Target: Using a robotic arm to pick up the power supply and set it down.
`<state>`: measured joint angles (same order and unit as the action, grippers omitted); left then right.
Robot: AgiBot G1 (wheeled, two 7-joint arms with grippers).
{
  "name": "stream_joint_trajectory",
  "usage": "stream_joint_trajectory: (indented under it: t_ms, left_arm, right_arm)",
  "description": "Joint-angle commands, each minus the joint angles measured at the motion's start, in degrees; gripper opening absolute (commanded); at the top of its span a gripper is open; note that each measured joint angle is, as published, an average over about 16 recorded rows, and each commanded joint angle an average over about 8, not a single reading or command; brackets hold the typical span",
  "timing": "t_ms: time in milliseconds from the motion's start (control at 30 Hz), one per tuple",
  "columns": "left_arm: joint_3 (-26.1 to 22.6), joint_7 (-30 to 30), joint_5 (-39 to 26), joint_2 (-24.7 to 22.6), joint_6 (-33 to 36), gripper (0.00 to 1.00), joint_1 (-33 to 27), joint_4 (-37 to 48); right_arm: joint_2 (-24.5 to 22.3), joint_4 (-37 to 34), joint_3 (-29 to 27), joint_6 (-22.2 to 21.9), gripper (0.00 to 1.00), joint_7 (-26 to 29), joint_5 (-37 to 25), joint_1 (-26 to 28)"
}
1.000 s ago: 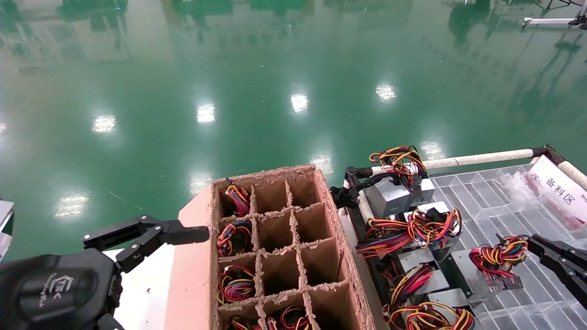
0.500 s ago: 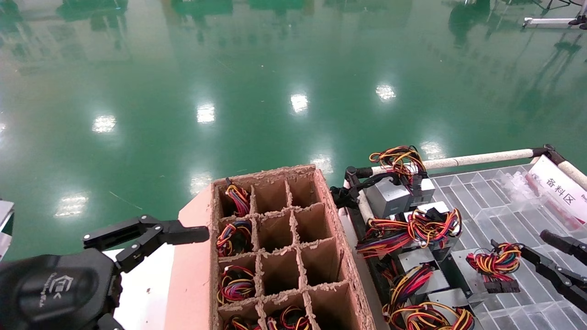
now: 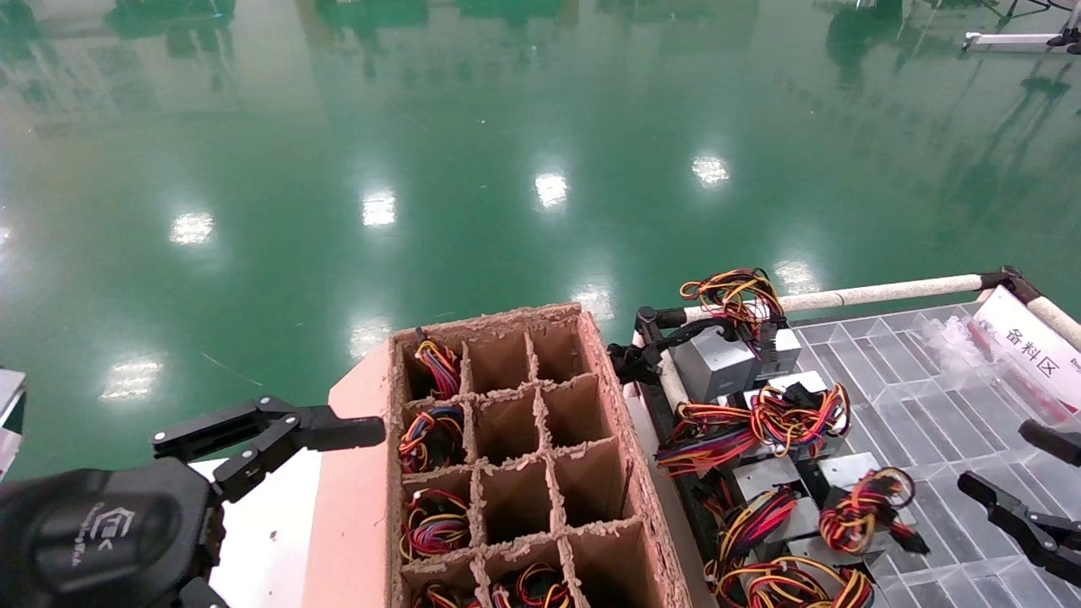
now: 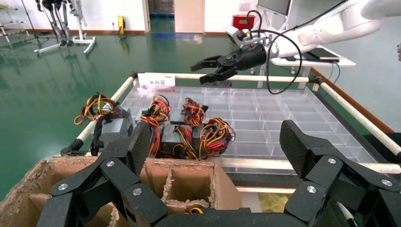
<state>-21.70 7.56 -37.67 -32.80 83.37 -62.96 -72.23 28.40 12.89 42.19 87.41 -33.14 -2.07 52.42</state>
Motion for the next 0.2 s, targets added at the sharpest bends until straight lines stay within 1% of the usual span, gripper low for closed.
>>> stream_joint_trajectory:
  t_ms: [33, 200]
  left_arm:
    - [0.0, 0.0, 0.0, 0.0, 0.0, 1.00, 0.0, 0.0]
    - [0.0, 0.0, 0.0, 0.0, 0.0, 1.00, 0.0, 0.0]
  right_arm:
    - [0.0, 0.0, 0.0, 0.0, 1.00, 0.0, 0.0, 0.0]
    - [0.0, 0.0, 0.0, 0.0, 1.00, 0.0, 0.0, 0.0]
